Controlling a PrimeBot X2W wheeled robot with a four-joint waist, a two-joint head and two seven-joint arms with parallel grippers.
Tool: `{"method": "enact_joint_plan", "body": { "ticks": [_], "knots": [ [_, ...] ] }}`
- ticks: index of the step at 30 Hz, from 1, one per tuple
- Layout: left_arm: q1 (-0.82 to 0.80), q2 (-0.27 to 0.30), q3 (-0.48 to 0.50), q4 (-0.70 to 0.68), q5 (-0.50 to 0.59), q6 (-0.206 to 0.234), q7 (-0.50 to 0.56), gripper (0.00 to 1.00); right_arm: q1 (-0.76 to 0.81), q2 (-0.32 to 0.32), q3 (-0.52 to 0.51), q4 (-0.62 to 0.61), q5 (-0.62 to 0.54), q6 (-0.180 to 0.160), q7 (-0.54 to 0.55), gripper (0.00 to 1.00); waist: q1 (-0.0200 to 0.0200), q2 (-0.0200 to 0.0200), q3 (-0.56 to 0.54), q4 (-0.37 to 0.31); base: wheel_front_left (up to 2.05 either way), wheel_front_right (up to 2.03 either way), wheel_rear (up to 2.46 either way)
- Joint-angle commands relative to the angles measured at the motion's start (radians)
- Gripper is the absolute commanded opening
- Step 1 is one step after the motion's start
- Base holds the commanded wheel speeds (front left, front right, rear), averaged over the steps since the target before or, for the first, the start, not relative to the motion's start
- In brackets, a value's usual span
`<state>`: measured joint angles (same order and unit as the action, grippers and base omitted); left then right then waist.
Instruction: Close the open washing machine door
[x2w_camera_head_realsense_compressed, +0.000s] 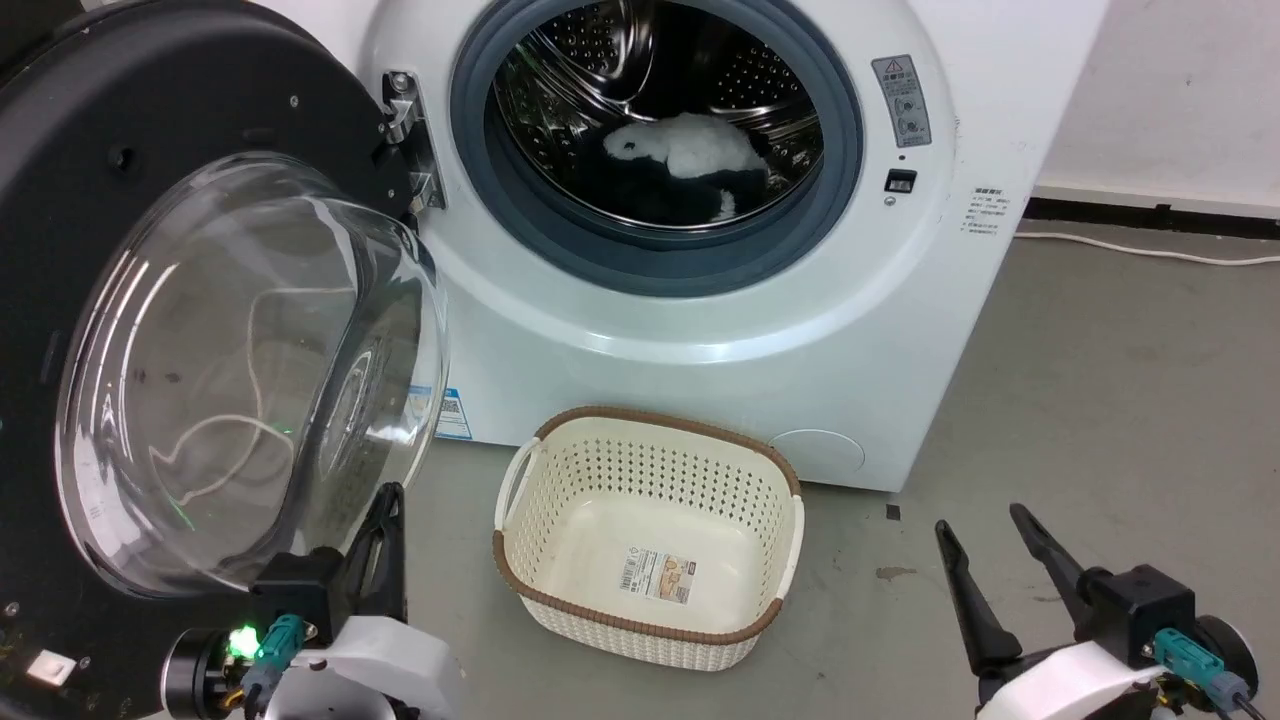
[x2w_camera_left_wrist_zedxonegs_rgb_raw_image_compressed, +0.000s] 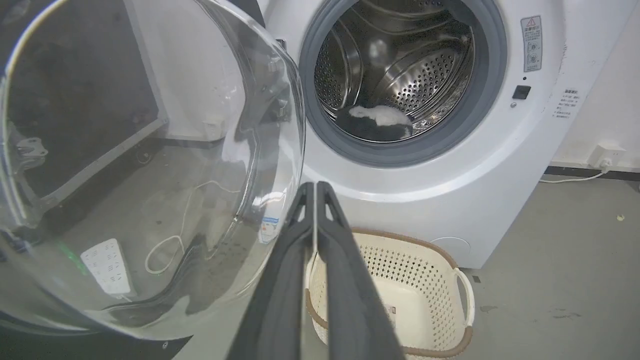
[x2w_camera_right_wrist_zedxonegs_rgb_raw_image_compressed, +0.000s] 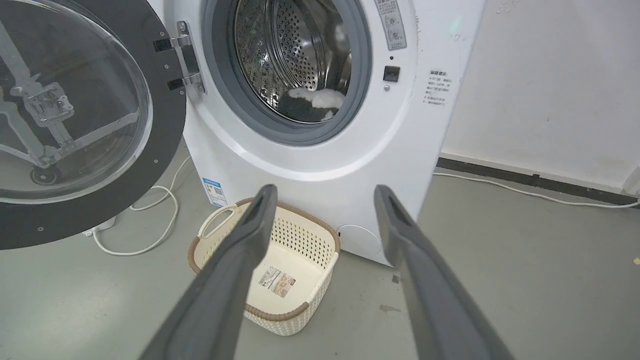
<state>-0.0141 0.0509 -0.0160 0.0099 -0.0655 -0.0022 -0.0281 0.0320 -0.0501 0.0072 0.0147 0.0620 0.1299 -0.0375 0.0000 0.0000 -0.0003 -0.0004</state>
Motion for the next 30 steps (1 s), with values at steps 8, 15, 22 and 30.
{"method": "enact_joint_plan", "body": {
  "ticks": [8,15,22,30],
  "knots": [
    [0.022,0.000,0.009,-0.019,-0.068,-0.008,-0.031,0.00,0.024,0.000,0.003,0.006,0.036,0.000,-0.024,1.00,0.0000,0.0000,-0.002,0.007,0.00,0.00,0.00],
    [0.008,0.000,0.064,-0.098,-0.127,-0.007,-0.047,0.00,0.035,0.000,0.000,0.016,0.057,0.000,-0.039,1.00,0.0000,0.0000,-0.005,0.032,0.00,0.00,0.00],
    [-0.018,0.000,0.148,-0.175,-0.178,0.001,-0.062,0.00,0.046,0.000,-0.003,0.027,0.080,0.000,-0.053,1.00,0.0000,0.0000,-0.011,0.075,0.00,0.00,0.00],
    [-0.060,0.000,0.298,-0.225,-0.218,-0.007,-0.078,0.00,0.055,0.000,-0.007,0.039,0.107,0.000,-0.070,1.00,0.0000,0.0000,-0.014,0.130,0.00,0.00,0.00]
  ]
}}
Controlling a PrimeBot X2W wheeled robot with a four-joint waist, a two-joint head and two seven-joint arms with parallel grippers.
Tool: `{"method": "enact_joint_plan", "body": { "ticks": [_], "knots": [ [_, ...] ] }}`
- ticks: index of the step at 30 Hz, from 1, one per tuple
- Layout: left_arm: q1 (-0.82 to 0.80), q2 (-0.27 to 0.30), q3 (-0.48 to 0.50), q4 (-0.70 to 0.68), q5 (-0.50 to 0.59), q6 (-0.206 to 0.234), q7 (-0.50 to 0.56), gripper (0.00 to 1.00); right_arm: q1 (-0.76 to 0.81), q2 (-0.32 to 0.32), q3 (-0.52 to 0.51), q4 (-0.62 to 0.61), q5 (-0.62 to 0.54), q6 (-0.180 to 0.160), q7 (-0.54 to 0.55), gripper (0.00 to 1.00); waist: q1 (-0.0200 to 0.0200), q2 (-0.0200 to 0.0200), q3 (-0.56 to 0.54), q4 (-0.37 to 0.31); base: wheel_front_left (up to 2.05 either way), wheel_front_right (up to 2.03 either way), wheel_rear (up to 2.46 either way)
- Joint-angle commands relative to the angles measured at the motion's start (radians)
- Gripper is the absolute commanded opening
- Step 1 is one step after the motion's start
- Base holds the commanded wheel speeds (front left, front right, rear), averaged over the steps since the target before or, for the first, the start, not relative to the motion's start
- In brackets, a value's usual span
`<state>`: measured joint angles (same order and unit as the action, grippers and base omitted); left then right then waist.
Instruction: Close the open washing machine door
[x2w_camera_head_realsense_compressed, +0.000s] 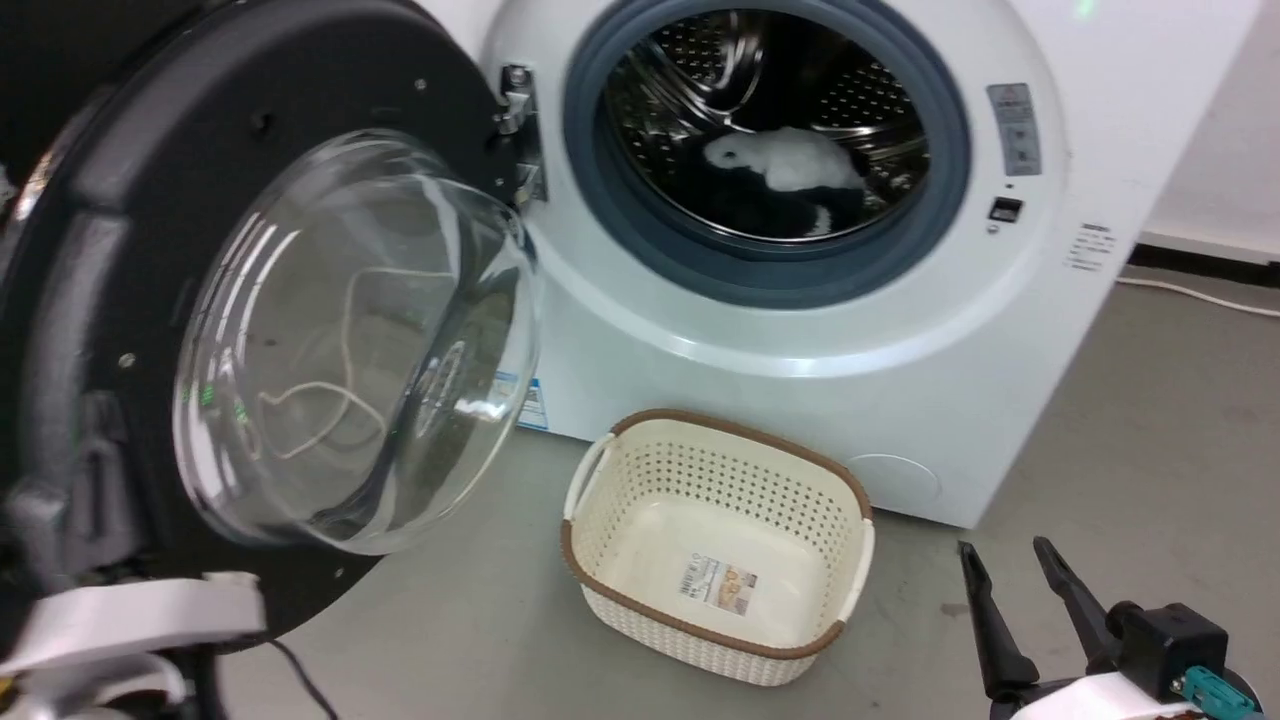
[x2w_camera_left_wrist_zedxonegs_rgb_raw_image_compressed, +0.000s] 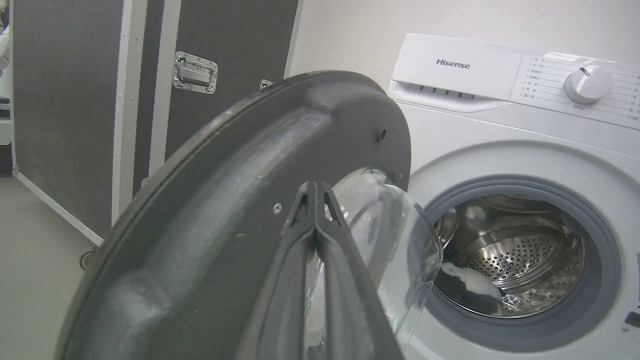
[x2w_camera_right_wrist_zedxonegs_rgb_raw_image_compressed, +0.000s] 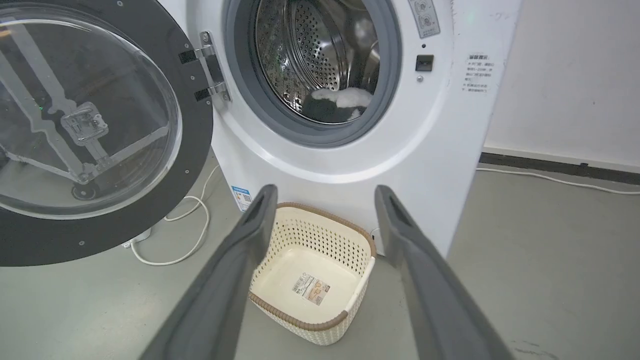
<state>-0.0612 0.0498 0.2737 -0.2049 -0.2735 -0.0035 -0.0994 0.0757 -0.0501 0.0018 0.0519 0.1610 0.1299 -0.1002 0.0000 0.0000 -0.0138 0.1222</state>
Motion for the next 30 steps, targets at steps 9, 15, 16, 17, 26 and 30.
{"method": "enact_joint_plan", "body": {
  "ticks": [9,15,16,17,26,30],
  "knots": [
    [-0.081,0.012,0.190,0.021,-0.071,-0.014,-0.026,0.00,0.017,0.000,-0.006,0.012,0.037,0.000,-0.026,1.00,0.0000,0.0000,0.007,0.057,0.00,0.00,0.00],
    [-0.134,0.085,0.263,0.174,-0.126,-0.004,-0.006,0.00,0.006,0.000,-0.010,0.015,0.045,0.000,-0.038,1.00,0.0000,0.0000,0.034,0.067,0.00,0.00,0.00],
    [-0.144,0.105,0.269,0.206,-0.136,-0.003,0.004,0.00,0.004,0.000,-0.010,0.015,0.044,0.000,-0.040,1.00,0.0000,0.0000,0.042,0.066,0.00,0.00,0.00],
    [-0.150,0.127,0.273,0.238,-0.139,-0.003,0.015,0.00,0.000,0.000,-0.010,0.015,0.043,0.000,-0.042,1.00,0.0000,0.0000,0.050,0.065,0.00,0.00,0.00],
    [-0.194,0.309,0.209,0.460,-0.155,-0.055,0.172,0.00,-0.024,0.000,-0.016,0.019,0.042,0.000,-0.061,1.00,0.0000,0.0000,0.127,0.051,0.00,0.00,0.00],
    [-0.193,0.370,0.149,0.500,-0.183,-0.077,0.238,0.00,-0.028,0.000,-0.019,0.022,0.048,0.001,-0.069,1.00,0.0000,0.0000,0.142,0.048,0.00,0.00,0.00]
  ]
}}
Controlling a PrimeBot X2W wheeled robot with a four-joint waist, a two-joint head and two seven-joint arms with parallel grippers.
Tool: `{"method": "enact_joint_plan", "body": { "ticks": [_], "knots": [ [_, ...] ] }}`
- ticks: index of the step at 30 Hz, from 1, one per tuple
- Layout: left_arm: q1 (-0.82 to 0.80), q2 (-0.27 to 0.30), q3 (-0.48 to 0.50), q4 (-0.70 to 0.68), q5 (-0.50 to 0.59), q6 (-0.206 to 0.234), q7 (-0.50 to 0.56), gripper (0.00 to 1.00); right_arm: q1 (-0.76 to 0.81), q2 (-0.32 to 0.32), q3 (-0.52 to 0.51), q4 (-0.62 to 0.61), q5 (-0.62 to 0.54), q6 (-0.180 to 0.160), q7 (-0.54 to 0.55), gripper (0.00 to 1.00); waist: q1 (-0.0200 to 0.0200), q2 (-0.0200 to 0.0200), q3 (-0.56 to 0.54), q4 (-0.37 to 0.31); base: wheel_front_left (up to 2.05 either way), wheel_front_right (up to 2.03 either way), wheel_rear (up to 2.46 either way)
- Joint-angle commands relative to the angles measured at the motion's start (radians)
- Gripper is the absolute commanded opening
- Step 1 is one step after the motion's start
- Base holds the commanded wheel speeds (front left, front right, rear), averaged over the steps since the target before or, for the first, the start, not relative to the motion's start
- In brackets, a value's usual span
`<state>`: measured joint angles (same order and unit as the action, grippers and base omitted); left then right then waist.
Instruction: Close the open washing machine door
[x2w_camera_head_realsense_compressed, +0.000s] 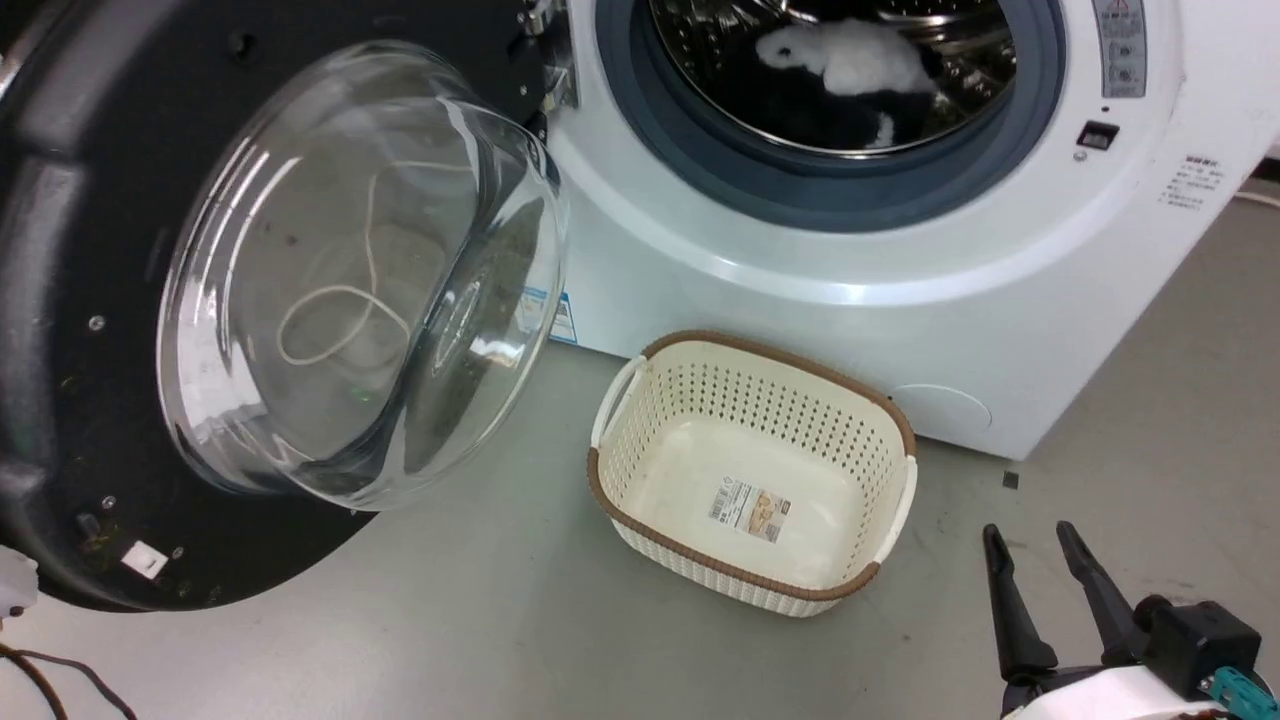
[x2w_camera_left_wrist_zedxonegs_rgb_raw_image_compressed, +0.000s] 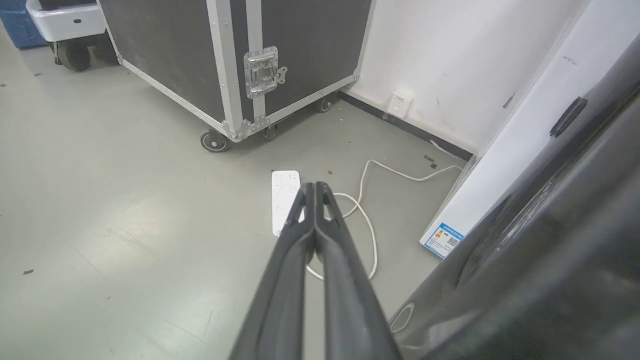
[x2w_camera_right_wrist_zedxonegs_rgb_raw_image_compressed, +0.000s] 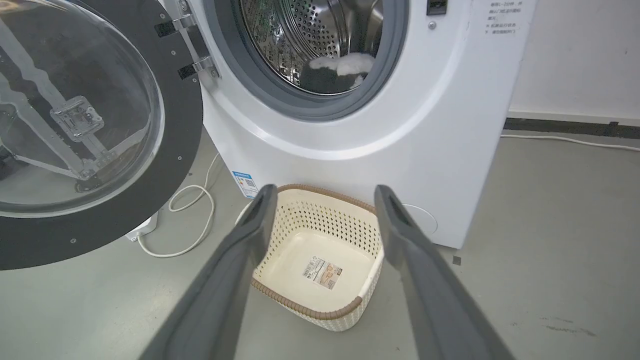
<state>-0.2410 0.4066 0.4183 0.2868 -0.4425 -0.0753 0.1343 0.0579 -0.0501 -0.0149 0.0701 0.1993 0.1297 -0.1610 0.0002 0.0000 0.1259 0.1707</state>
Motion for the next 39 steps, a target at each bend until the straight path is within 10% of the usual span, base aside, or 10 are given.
{"method": "enact_joint_plan", "body": {
  "ticks": [1,14,29,39],
  "knots": [
    [-0.011,0.025,-0.010,0.013,-0.028,-0.007,0.019,0.00,-0.011,0.000,-0.004,0.004,0.012,0.001,-0.011,1.00,-0.0002,0.0000,0.005,0.000,0.00,0.00,0.00],
    [0.144,0.203,-0.288,-0.173,-0.418,-0.022,0.244,0.00,-0.007,0.000,-0.018,0.025,0.053,0.001,-0.038,1.00,-0.0002,0.0000,-0.012,0.051,0.00,0.00,0.00],
    [0.142,0.365,-0.636,-0.546,-0.663,-0.041,0.259,0.00,-0.005,0.000,-0.026,0.058,0.122,0.001,-0.073,1.00,-0.0002,0.0000,-0.023,0.064,0.00,0.00,0.00],
    [-0.012,0.352,-0.872,-0.618,-0.720,-0.051,0.241,0.00,-0.020,0.000,-0.034,0.049,0.159,0.001,-0.092,1.00,-0.0002,0.0000,0.019,-0.023,0.00,0.00,0.00]
  ]
}}
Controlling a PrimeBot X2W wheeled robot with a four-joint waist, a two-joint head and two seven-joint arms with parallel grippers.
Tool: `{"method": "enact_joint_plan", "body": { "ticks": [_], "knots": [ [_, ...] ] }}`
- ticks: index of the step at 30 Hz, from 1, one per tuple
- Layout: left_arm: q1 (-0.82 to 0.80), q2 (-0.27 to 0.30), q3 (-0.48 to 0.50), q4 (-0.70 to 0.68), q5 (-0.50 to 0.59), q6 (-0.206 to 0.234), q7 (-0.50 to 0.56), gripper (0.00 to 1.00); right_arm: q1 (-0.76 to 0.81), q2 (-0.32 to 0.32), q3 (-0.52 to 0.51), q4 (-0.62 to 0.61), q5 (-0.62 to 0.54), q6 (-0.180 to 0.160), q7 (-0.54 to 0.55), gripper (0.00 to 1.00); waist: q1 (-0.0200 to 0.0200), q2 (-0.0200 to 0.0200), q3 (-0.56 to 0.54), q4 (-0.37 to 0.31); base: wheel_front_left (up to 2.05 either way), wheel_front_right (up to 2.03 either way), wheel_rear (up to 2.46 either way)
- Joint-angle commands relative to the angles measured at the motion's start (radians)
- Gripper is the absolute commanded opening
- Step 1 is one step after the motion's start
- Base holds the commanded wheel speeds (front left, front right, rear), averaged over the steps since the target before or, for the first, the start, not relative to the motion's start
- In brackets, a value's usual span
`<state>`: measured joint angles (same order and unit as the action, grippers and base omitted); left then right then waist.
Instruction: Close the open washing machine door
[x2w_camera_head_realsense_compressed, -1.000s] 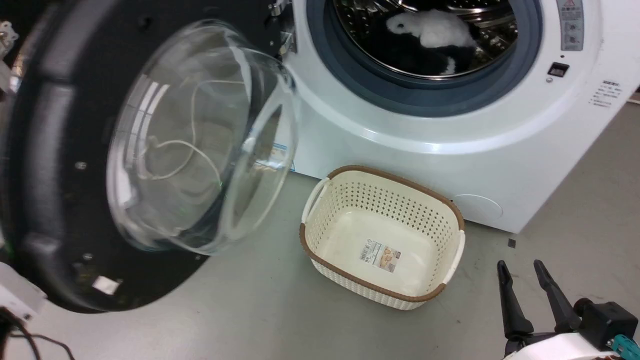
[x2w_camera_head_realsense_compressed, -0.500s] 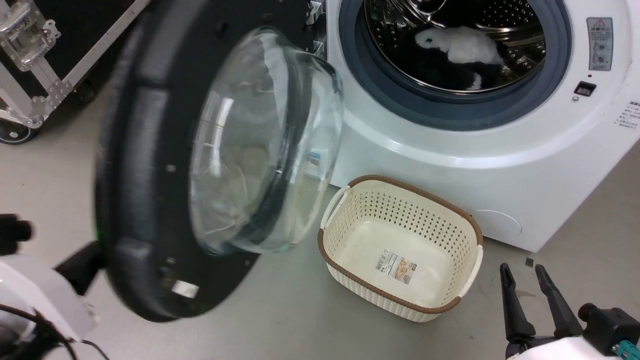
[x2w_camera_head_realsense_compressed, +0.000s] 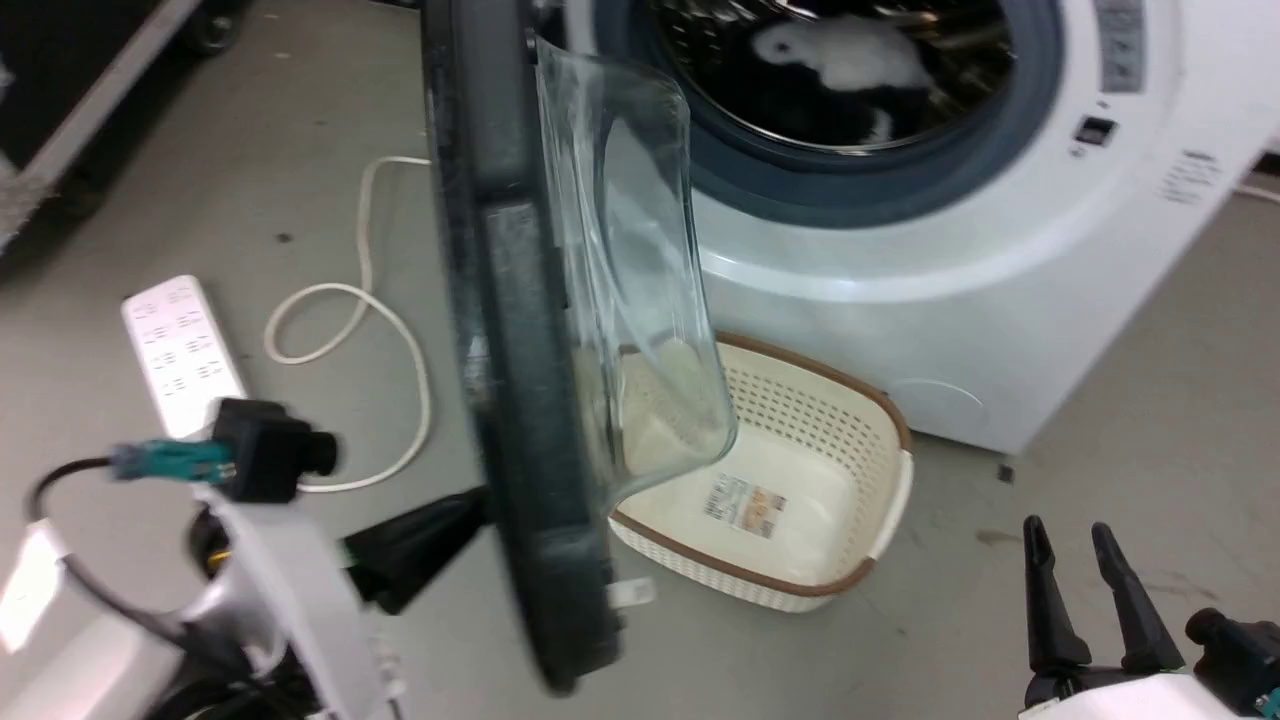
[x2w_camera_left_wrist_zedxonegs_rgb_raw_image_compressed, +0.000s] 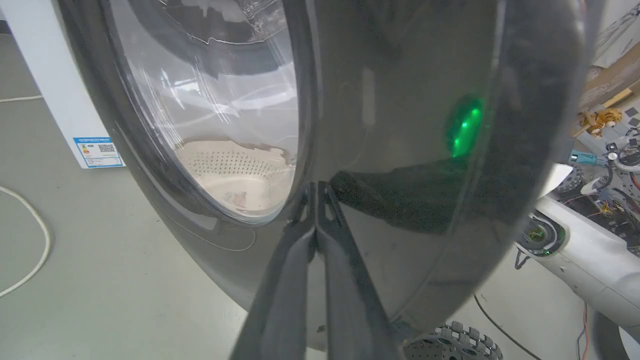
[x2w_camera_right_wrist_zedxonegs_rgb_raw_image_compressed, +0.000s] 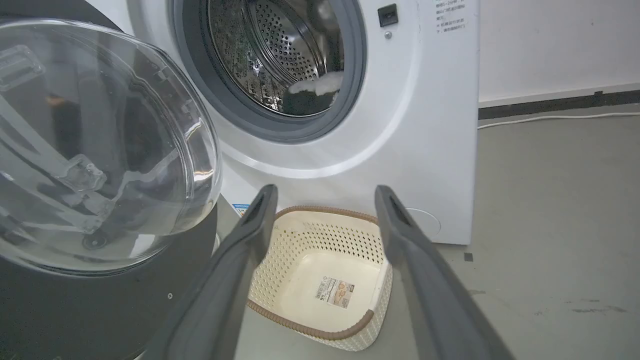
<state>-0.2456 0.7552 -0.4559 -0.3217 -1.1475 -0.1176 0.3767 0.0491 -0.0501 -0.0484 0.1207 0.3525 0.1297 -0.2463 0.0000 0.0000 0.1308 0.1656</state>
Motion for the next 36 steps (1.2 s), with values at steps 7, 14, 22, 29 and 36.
{"method": "enact_joint_plan", "body": {
  "ticks": [7,14,22,29,36],
  "knots": [
    [-0.184,-0.049,-0.189,0.071,0.006,-0.013,-0.050,0.00,-0.028,0.000,-0.001,-0.022,0.031,0.001,-0.015,1.00,0.0000,0.0000,0.060,-0.134,0.00,0.00,0.00],
    [-0.326,-0.129,-0.251,0.247,0.140,-0.012,-0.149,0.00,-0.043,0.000,0.024,-0.046,0.058,0.001,-0.015,1.00,0.0000,0.0000,0.099,-0.248,0.00,0.00,0.00],
    [-0.429,-0.229,-0.252,0.378,0.276,0.022,-0.271,0.00,-0.049,0.000,0.038,-0.067,0.089,0.001,-0.015,1.00,0.0000,0.0000,0.134,-0.360,0.00,0.00,0.00],
    [-0.519,-0.279,-0.240,0.474,0.344,0.068,-0.320,0.00,-0.036,0.000,0.046,-0.084,0.115,0.001,-0.015,1.00,0.0000,0.0000,0.164,-0.455,0.00,0.00,0.00],
    [-0.640,-0.282,-0.212,0.609,0.396,0.122,-0.319,0.00,-0.028,0.000,0.063,-0.107,0.144,0.001,-0.015,1.00,0.0000,0.0000,0.204,-0.549,0.00,0.00,0.00]
  ]
}}
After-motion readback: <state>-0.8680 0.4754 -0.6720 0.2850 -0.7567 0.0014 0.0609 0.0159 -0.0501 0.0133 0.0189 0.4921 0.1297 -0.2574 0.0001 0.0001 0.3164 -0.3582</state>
